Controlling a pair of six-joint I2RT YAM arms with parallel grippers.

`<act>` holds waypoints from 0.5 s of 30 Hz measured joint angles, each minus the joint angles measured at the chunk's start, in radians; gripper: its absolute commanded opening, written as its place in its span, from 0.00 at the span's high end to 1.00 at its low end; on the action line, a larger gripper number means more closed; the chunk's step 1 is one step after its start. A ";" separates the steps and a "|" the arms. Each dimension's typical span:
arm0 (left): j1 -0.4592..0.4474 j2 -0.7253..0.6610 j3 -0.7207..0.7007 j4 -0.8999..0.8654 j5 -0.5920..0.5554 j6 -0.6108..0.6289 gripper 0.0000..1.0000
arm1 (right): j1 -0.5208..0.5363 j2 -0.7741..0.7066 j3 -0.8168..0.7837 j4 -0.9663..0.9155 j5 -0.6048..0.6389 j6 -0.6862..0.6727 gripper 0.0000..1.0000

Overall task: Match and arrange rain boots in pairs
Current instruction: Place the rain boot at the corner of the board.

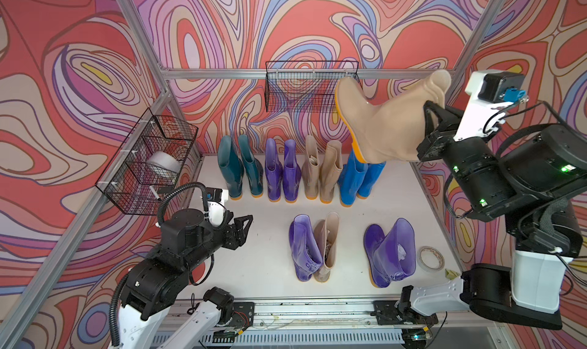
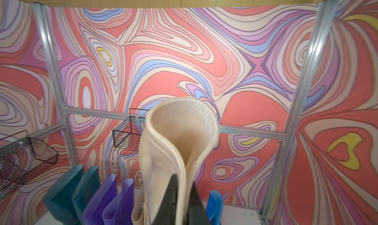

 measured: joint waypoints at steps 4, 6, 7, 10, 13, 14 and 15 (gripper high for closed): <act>0.000 0.008 -0.006 0.014 0.014 -0.002 0.32 | 0.003 -0.068 -0.108 0.111 0.142 -0.137 1.00; 0.000 0.010 -0.013 0.025 0.021 -0.004 0.32 | 0.019 -0.114 -0.177 0.198 0.223 -0.229 1.00; 0.000 0.011 -0.017 0.029 0.025 -0.004 0.32 | 0.030 -0.134 -0.203 0.232 0.251 -0.262 1.00; 0.000 0.013 -0.032 0.042 0.039 -0.008 0.32 | 0.096 -0.210 -0.302 0.365 0.351 -0.380 1.00; 0.000 0.024 -0.040 0.055 0.053 -0.013 0.33 | 0.194 -0.296 -0.408 0.517 0.446 -0.493 1.00; 0.000 0.030 -0.043 0.061 0.060 -0.015 0.33 | 0.219 -0.324 -0.438 0.560 0.474 -0.520 1.00; 0.000 0.035 -0.044 0.065 0.067 -0.018 0.33 | 0.237 -0.349 -0.464 0.593 0.497 -0.538 1.00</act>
